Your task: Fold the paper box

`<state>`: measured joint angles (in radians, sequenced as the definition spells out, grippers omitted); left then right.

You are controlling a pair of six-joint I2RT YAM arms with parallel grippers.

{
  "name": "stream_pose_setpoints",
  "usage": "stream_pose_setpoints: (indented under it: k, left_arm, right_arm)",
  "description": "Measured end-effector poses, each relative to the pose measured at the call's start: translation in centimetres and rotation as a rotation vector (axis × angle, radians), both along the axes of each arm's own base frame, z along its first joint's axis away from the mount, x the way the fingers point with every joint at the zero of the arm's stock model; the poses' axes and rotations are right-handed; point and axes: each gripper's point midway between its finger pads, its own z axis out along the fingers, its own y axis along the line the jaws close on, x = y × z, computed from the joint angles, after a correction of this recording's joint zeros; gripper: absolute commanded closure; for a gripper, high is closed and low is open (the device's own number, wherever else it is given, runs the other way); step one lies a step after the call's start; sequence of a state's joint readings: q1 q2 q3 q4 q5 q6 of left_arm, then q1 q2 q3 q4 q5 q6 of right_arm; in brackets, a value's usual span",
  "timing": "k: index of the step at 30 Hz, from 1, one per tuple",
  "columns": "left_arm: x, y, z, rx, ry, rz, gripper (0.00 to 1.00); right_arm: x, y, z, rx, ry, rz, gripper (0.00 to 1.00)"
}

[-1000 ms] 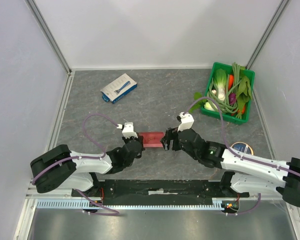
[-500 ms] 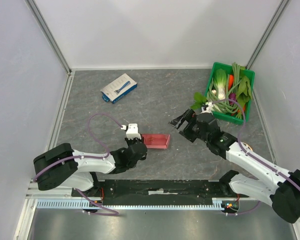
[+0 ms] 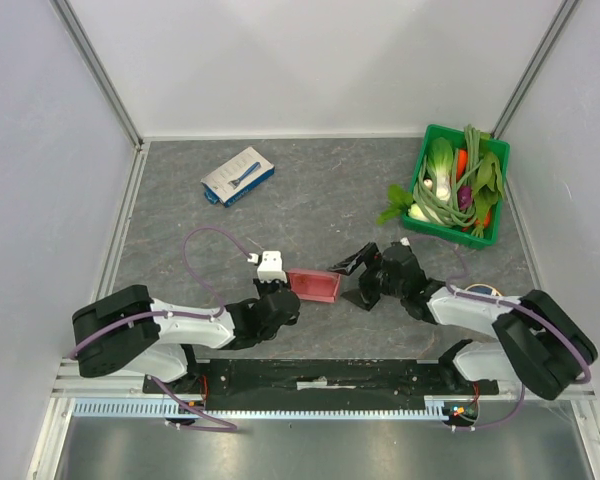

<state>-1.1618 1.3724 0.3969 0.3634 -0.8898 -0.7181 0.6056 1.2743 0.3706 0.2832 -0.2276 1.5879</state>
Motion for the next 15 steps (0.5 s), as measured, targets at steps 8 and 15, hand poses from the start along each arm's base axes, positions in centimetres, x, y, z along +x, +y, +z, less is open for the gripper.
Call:
stream_pose_setpoints:
  k: [8, 15]
  left_arm:
    - [-0.2, -0.2, 0.0, 0.022, -0.001, -0.001, 0.98]
    - [-0.4, -0.1, -0.2, 0.020, 0.003, 0.009, 0.98]
  right_arm:
    - [-1.3, 2.8, -0.2, 0.138, 0.030, 0.023, 0.16]
    - [-1.6, 2.9, -0.7, 0.217, 0.067, -0.016, 0.32]
